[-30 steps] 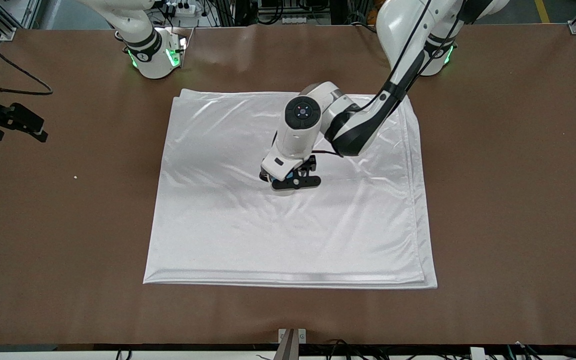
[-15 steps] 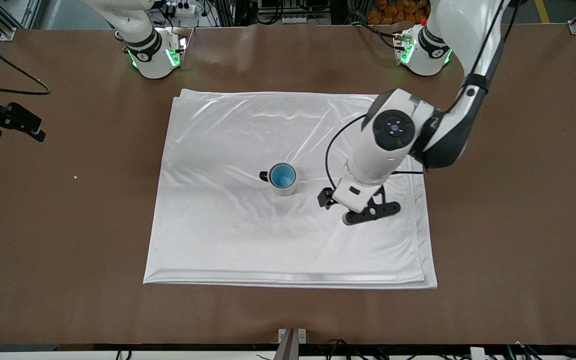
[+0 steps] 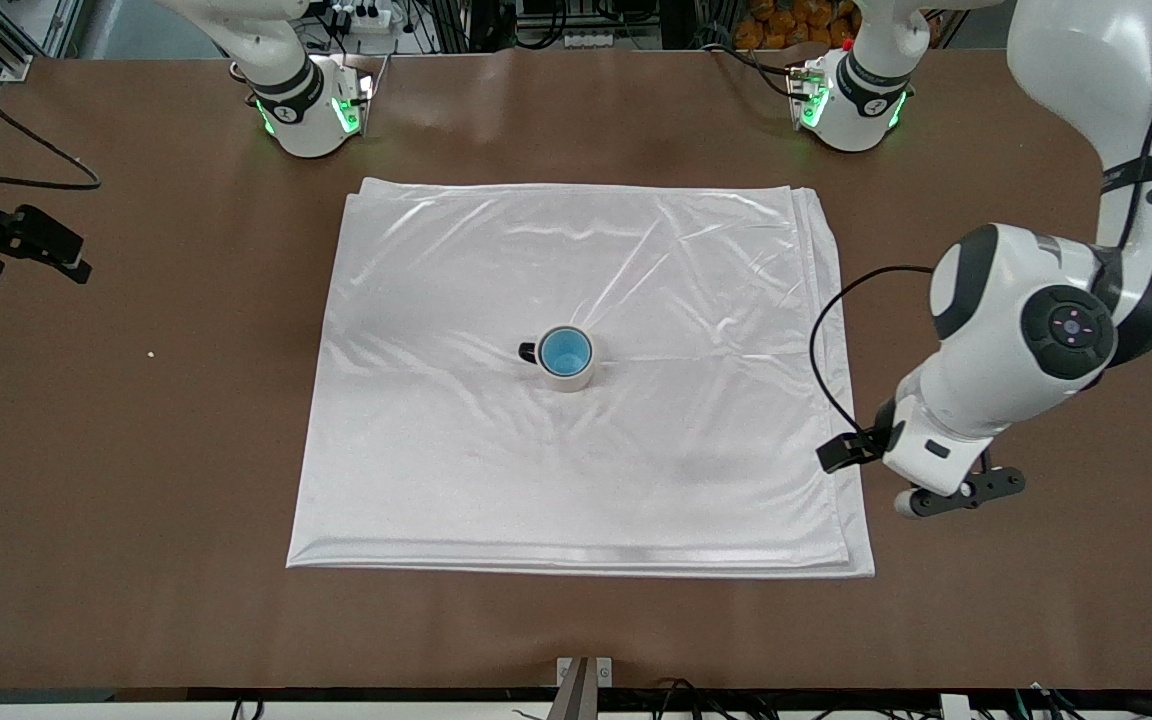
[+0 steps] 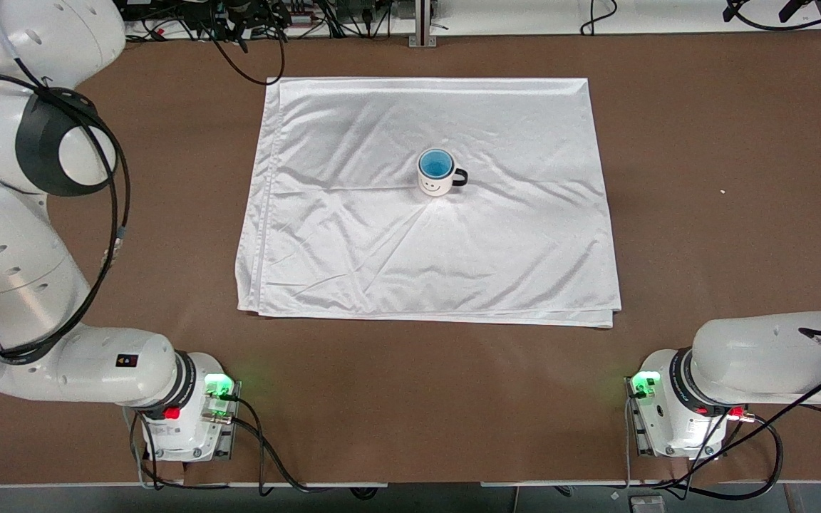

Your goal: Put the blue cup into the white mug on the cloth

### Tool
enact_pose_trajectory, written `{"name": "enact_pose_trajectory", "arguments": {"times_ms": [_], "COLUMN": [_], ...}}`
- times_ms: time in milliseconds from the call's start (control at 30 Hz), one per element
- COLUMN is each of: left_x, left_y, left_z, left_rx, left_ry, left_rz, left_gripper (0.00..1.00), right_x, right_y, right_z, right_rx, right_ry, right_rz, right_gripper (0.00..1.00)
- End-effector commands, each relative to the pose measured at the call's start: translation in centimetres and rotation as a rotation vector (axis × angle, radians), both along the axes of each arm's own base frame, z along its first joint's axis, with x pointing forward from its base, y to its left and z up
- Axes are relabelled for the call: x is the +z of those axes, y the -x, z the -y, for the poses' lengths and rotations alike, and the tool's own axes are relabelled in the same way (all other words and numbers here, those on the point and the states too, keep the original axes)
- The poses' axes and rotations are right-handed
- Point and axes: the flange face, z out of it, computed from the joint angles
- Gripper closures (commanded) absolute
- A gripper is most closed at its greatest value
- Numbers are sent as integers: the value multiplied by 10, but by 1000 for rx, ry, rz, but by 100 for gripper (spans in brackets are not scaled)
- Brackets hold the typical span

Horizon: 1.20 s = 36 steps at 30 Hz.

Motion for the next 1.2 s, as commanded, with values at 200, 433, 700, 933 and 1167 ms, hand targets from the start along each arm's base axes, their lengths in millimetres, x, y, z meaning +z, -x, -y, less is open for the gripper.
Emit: {"name": "enact_pose_trajectory", "arguments": {"times_ms": [200,433,700,933,1167], "left_x": [41,80,121,150,177], "left_y": [16,47,103,142,159], "left_z": [-64,-82,-107,-114,-114], "left_rx": [-49,-91,-128,-143,-138], "left_ry": [-42,-85,-93,-117,-128], "left_rz": [-16,-58,-56,-60,-36], "left_gripper": [0,0,0,0,0], "right_x": [3,4,5,18,29], "right_y": [6,5,5,4,1], "right_z": [-1,0,-2,-2,-9], "right_rx": [-16,-15,-9,0,8], "right_ry": [-19,-18,-17,-11,-13], "right_rz": [2,8,7,23,-4], "right_gripper": [0,0,0,0,0]}}
